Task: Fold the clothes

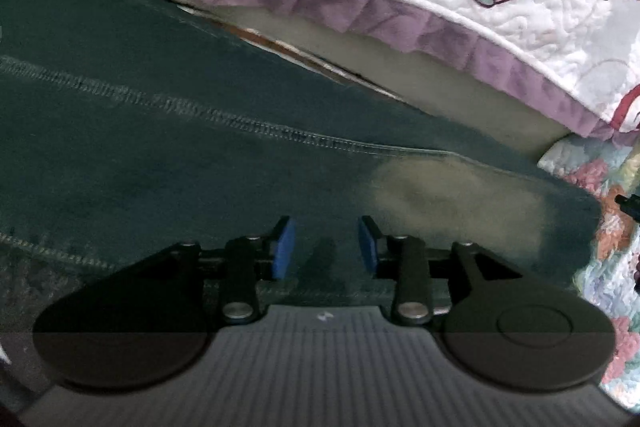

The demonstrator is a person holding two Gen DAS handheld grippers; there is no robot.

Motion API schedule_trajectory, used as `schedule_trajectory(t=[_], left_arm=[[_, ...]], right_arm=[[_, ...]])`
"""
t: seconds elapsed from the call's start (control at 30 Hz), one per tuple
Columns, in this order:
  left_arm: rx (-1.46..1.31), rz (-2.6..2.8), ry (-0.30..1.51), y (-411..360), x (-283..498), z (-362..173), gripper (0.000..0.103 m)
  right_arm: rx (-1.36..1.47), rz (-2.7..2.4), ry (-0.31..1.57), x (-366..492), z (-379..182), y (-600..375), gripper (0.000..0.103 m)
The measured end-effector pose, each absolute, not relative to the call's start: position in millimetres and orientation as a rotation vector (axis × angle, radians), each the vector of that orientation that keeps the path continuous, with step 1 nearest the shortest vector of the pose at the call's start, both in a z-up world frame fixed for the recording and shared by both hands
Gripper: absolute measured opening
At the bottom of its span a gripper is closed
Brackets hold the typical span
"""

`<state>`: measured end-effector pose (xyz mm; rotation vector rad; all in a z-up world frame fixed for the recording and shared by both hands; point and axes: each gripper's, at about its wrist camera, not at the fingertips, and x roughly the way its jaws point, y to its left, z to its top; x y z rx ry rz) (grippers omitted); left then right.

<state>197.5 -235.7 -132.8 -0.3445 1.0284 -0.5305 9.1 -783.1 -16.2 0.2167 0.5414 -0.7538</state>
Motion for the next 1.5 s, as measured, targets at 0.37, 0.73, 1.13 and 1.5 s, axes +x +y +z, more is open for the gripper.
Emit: schedule_trajectory(t=[0.37, 0.73, 1.13, 1.5], left_arm=[[-0.295, -0.536, 1.004, -212, 179, -111, 0.04], [-0.165, -0.562, 1.006, -174, 107, -70, 0.04], [-0.28, -0.241, 1.041, -9, 39, -74, 0.046], [-0.501, -0.303, 1.161, 26, 43, -109, 0.053]], right_arm=[[0.244, -0.447, 0.571, 19, -35, -685, 0.04], [0.283, 0.061, 0.578, 14, -13, -495, 0.04], [0.06, 0.538, 0.724, -17, -20, -298, 0.04], [-0.283, 0.807, 0.867, -43, -33, -179, 0.04]])
